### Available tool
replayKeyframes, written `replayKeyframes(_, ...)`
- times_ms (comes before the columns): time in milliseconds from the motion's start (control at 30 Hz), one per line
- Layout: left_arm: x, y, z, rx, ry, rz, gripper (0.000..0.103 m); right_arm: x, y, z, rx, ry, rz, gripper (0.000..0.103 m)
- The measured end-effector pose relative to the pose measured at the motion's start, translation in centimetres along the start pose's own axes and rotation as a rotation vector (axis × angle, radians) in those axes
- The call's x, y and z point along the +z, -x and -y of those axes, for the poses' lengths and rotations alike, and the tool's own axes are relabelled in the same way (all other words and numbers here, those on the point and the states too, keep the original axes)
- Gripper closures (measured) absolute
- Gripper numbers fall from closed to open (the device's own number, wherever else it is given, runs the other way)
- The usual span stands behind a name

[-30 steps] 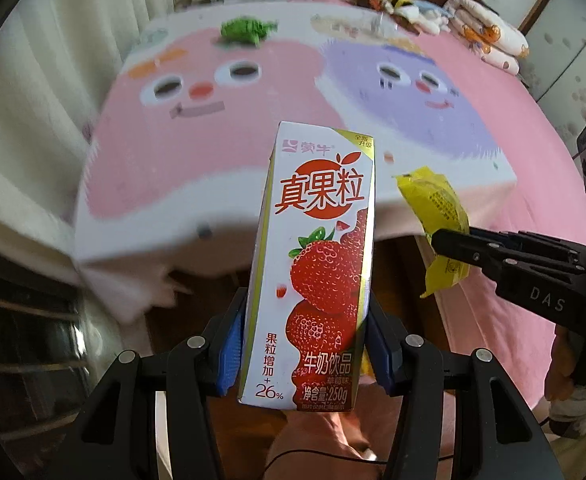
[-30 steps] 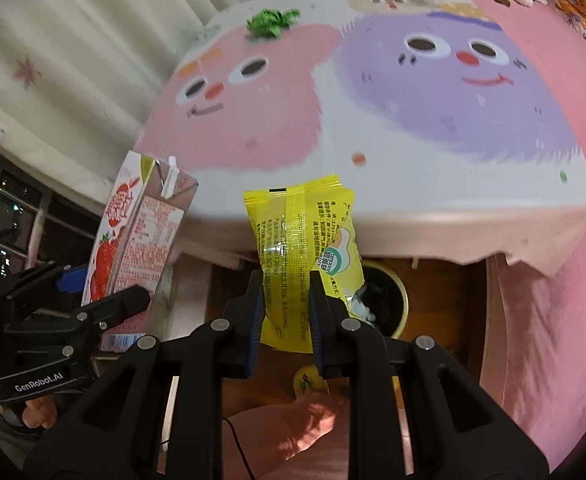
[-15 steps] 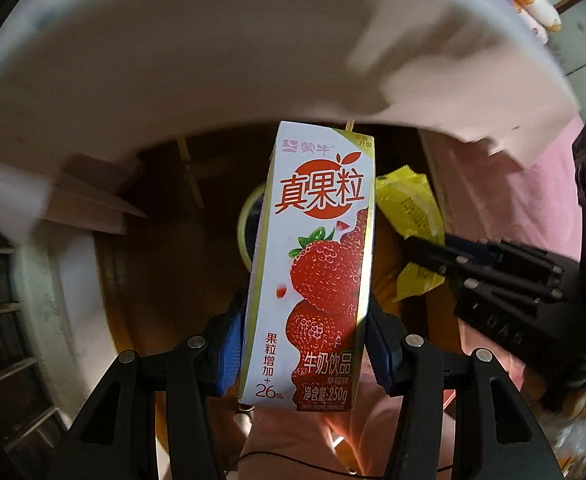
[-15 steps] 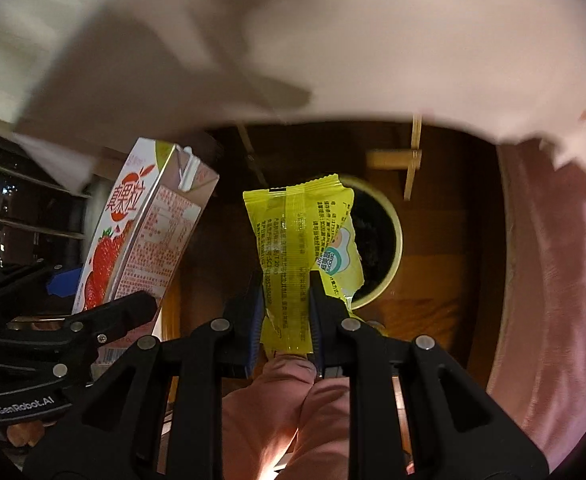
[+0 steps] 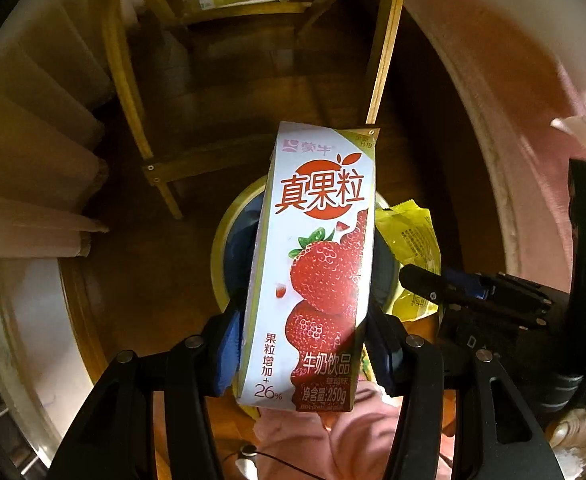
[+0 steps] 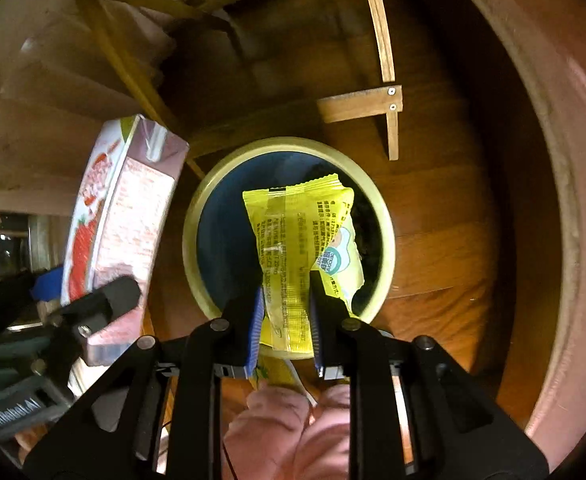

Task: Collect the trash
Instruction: 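Open both tools over the bin to drop the packet and carton, then raise both tools back toward the table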

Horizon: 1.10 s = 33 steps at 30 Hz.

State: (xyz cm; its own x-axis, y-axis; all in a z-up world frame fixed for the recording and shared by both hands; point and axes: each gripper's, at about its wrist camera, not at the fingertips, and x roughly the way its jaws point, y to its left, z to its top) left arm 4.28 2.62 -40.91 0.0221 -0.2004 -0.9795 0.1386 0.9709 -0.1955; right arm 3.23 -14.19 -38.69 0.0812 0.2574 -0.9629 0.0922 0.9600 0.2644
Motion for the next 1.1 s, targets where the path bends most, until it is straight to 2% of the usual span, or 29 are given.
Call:
replayKeyframes(133,0.3,-2.0,0.2,0.016,-0.014,-0.003,0.049,0.5,-2.0,0.3,0.021,-0.010,0.011,0.085)
replayKeyframes(233,0.6,-3.4,0.2,0.040,-0.001,0.002,0.039,0.5,-3.0,0.2,0.015,-0.018,0.019,0.082)
replayKeyframes(300,0.5,-4.0,-0.2,0.052,0.022,0.000,0.019,0.5,-3.2,0.4,0.008,-0.040,0.026,0.069)
replayKeyframes(333,0.5,-4.1,-0.6,0.050,0.038,0.006,0.015,0.7,-3.1,0.6,0.013,-0.056,0.032,0.065)
replayKeyframes(367,0.3,-4.0,-0.9,0.049,0.046,0.016,0.014,0.7,-3.0,0.6,0.022,-0.064,0.036,0.057)
replayKeyframes(400,0.2,-3.7,-1.2,0.055,0.048,0.022,0.014,0.7,-2.8,0.6,0.030,-0.067,0.041,0.054)
replayKeyframes(567,-0.7,-2.0,-2.1,0.090,0.046,0.034,0.014,0.6,-1.9,-0.1,0.019,-0.042,0.048,0.053)
replayKeyframes(867,-1.8,4.9,-1.0,0.084,0.086,0.097,0.014,-1.3,3.7,-1.0,0.006,-0.056,0.068,0.049)
replayKeyframes(1100,-1.7,14.2,0.2,0.059,0.084,0.182,0.014,-2.6,10.7,-3.0,0.008,-0.036,0.098,0.048)
